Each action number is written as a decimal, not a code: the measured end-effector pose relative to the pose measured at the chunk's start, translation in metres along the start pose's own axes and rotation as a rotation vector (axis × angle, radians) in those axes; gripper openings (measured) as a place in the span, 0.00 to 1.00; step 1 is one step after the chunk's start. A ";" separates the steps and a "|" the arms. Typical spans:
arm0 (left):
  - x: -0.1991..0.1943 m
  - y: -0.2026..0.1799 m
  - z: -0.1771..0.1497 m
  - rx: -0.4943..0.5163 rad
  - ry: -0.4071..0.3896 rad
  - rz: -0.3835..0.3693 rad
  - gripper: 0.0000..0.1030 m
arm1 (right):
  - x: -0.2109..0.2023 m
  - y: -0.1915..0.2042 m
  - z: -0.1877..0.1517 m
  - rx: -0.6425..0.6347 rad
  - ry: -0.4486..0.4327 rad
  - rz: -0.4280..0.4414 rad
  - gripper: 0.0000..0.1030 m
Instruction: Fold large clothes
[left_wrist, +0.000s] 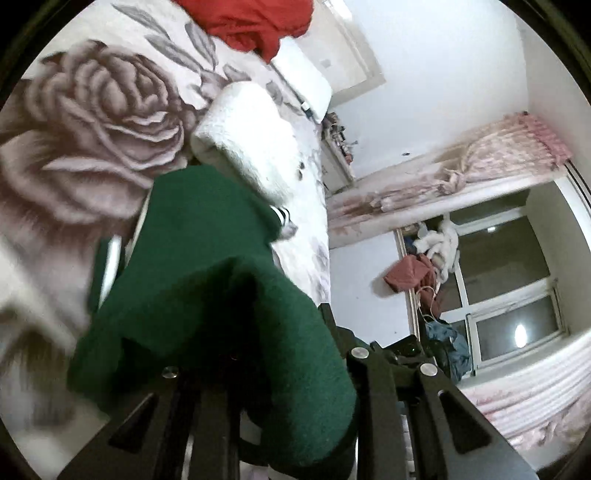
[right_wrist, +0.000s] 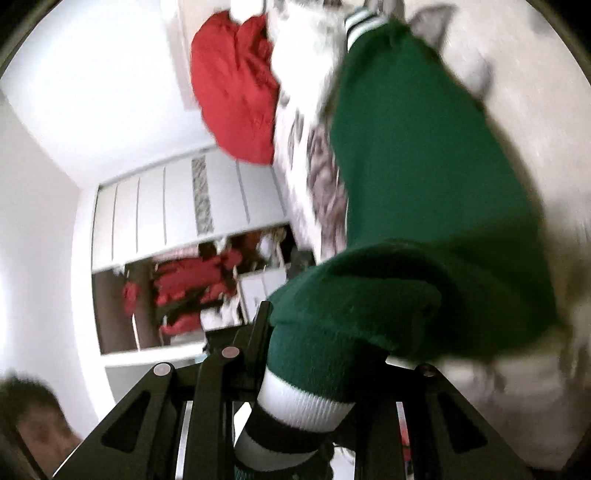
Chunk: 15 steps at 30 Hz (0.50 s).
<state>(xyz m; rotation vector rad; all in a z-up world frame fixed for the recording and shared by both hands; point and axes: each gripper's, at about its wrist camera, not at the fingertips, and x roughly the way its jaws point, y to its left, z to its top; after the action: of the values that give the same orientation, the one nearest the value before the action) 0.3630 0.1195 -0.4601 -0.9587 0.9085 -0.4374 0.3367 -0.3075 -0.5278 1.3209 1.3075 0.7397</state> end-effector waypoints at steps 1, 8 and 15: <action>0.011 0.006 0.011 -0.002 0.010 0.020 0.17 | 0.008 -0.003 0.026 0.023 -0.014 -0.016 0.24; 0.115 0.085 0.084 -0.135 0.183 0.124 0.18 | 0.057 -0.060 0.145 0.207 -0.057 -0.148 0.24; 0.108 0.087 0.085 -0.235 0.260 0.120 0.21 | 0.083 -0.054 0.164 0.276 0.039 -0.149 0.35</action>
<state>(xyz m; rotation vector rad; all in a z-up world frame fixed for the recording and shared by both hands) 0.4894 0.1356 -0.5623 -1.0694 1.2681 -0.3631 0.4929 -0.2817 -0.6355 1.4121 1.5636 0.4957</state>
